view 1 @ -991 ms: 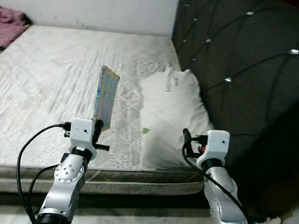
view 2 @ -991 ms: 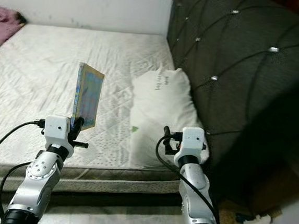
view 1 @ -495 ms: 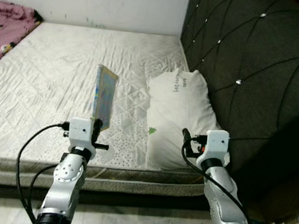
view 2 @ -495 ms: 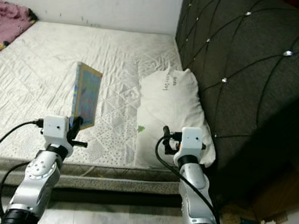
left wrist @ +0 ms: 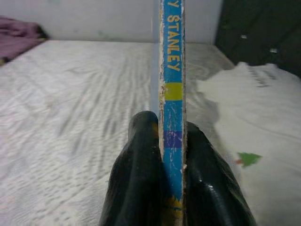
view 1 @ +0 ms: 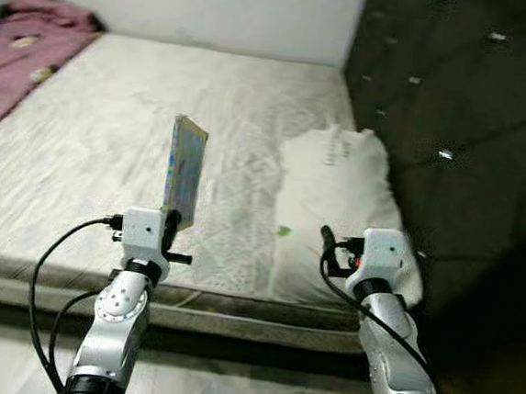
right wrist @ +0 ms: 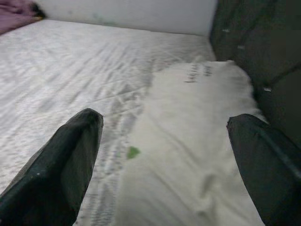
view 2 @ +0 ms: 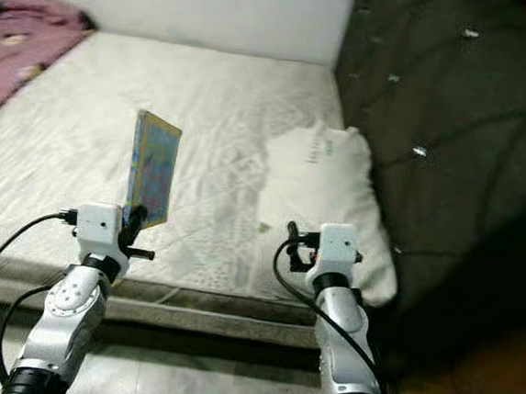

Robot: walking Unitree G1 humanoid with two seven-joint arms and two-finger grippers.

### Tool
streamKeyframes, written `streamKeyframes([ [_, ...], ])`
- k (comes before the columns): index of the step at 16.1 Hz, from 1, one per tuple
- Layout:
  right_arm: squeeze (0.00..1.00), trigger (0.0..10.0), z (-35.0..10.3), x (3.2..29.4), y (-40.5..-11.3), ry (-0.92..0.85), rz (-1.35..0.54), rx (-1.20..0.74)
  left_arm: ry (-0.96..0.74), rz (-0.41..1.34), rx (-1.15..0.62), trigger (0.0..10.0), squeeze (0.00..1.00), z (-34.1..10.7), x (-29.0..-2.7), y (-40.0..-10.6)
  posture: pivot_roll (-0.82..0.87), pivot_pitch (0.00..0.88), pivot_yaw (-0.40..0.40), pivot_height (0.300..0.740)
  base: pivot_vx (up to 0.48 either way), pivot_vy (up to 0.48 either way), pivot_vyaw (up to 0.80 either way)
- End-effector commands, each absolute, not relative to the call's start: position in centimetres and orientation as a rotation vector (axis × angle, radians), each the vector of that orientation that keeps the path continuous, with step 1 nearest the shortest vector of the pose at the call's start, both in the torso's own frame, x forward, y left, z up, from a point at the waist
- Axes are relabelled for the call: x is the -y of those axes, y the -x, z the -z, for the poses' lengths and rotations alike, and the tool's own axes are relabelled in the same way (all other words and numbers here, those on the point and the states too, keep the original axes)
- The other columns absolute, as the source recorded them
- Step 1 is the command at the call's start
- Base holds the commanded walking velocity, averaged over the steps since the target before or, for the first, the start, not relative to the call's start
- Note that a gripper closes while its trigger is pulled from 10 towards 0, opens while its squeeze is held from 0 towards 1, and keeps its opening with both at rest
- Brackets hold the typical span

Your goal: Clean up the room

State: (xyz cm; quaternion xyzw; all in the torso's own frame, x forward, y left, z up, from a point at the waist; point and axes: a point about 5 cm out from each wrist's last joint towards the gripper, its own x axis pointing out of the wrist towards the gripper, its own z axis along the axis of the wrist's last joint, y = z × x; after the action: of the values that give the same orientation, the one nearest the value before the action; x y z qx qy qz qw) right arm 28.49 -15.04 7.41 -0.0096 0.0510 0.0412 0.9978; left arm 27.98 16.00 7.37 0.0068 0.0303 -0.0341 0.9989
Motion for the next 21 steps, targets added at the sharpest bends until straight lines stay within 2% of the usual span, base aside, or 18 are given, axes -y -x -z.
streamKeyframes([
  [1, 0.0, 10.0, -7.74, 15.04, -28.67, 0.019, -0.085, -0.091, -0.014, 0.068, -0.013, 10.0, 0.0, -8.47, -16.03, -28.37, -0.01, 0.0, -0.004, 0.74, 0.0, 0.0, 0.0],
  [4, 0.0, 10.0, -7.7, 15.1, -28.66, 0.016, -0.081, -0.095, -0.011, 0.072, -0.009, 10.0, 0.0, -8.51, -16.0, -28.36, -0.01, 0.0, -0.004, 0.74, 0.0, 0.0, 0.0],
  [17, 0.0, 10.0, -7.74, 15.14, -28.73, 0.015, -0.077, -0.094, -0.009, 0.086, -0.004, 10.0, 0.0, -8.58, -15.87, -28.38, -0.01, 0.0, -0.003, 0.74, 0.359, 0.0, 0.0],
  [21, 0.0, 10.0, -7.75, 15.16, -28.76, 0.015, -0.077, -0.094, -0.016, 0.074, -0.018, 10.0, 0.0, -8.4, -15.95, -28.44, -0.01, 0.0, -0.003, 0.74, 0.0, 0.0, 0.0],
])
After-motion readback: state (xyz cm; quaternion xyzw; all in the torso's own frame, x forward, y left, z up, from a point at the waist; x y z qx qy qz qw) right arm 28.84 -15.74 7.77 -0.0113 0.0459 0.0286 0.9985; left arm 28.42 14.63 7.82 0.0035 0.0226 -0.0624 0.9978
